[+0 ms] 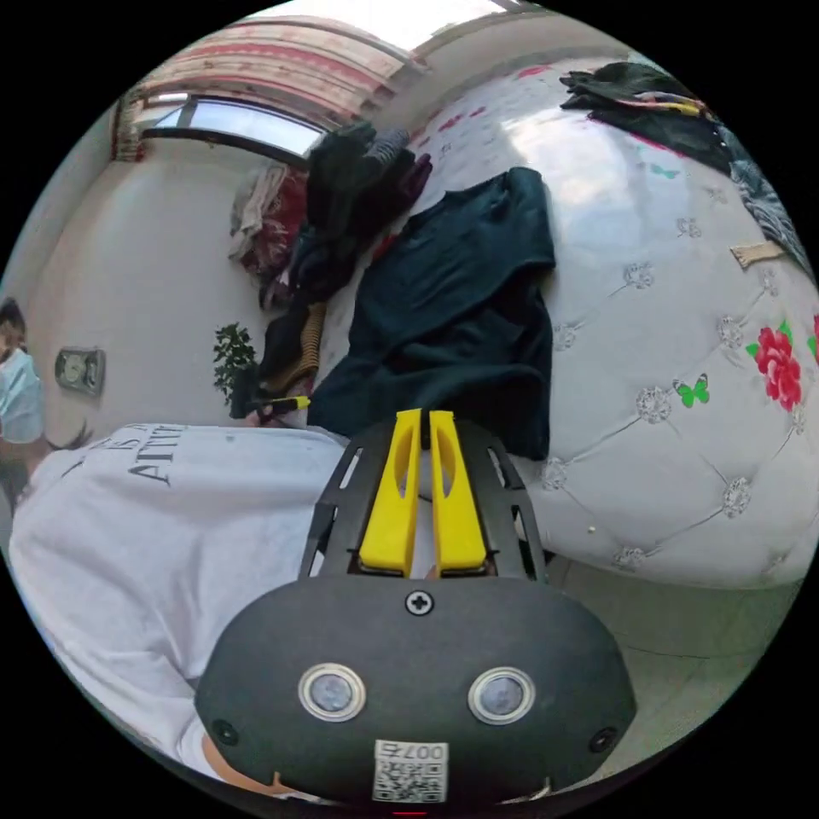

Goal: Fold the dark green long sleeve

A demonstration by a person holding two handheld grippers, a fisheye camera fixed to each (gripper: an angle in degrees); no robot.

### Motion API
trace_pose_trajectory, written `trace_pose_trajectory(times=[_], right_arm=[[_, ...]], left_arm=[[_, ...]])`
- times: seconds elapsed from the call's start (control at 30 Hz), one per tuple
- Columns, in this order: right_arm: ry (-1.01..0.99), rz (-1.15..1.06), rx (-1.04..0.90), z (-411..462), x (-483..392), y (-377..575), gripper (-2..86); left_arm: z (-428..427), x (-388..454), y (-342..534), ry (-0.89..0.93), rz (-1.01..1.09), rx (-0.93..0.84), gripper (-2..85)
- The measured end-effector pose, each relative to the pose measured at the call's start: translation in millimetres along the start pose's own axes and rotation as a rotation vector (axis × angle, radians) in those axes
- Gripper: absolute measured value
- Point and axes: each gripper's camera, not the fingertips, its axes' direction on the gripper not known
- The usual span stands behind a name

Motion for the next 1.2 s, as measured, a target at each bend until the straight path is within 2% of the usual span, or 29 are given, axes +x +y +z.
trace_pose_trajectory(times=[0.07, 0.17, 0.23, 0.3, 0.33, 0.37, 0.47, 0.53, 0.67, 0.83, 0.9, 0.97, 1.0, 1.03, 1.1, 1.2], right_arm=[[-0.142, 0.018, 0.16, -49, 8, 10, 0.1], [-0.21, -0.007, 0.277, -89, 12, 0, 0.2], [-0.241, -0.042, 0.323, -100, 11, -23, 0.4], [-0.195, -0.064, 0.336, -100, 7, -57, 0.9], [-0.105, -0.07, 0.34, -93, 4, -83, 1.7], [0.002, -0.052, 0.314, -79, 6, -109, 2.5], [0.19, 0.032, 0.144, -34, 31, -148, 4.2], [0.275, 0.054, 0.085, -18, 43, -144, 5.0], [0.364, 0.11, 0.089, -14, 69, -90, 7.1], [0.302, 0.198, 0.021, -10, 103, -47, 7.9], [0.24, 0.178, -0.045, 3, 110, -45, 7.5], [0.286, 0.155, -0.025, 3, 113, -45, 5.9], [0.271, 0.155, -0.042, 3, 116, -47, 5.4], [0.208, 0.164, -0.099, 6, 124, -52, 4.5], [0.162, 0.152, -0.101, -2, 129, -53, 3.2], [0.092, 0.11, -0.028, -35, 125, -40, 1.7]], left_arm=[[-52, -25, 19, 0.296, -0.002, 0.217, -0.9], [-97, -49, 23, 0.439, 0.002, 0.436, -0.8], [-108, -60, 5, 0.45, -0.013, 0.502, -0.6], [-107, -69, -24, 0.355, -0.069, 0.518, 0.0], [-99, -78, -44, 0.26, -0.136, 0.525, 0.8], [-86, -89, -61, 0.157, -0.229, 0.519, 2.6], [-61, -111, -80, 0.022, -0.378, 0.485, 7.7], [-55, -115, -76, -0.022, -0.403, 0.449, 8.3], [-39, -109, -37, -0.106, -0.384, 0.358, 9.3], [2, -84, -11, -0.152, -0.323, 0.178, 11.1], [13, -69, -15, -0.251, -0.273, 0.16, 10.0], [27, -47, -30, -0.452, -0.164, 0.071, 6.8], [30, -42, -33, -0.491, -0.125, 0.047, 5.5], [36, -33, -38, -0.503, -0.023, 0.022, 3.8], [36, -31, -40, -0.489, 0.011, -0.002, 2.5], [5, -37, -25, -0.324, -0.003, 0.066, 1.1]])
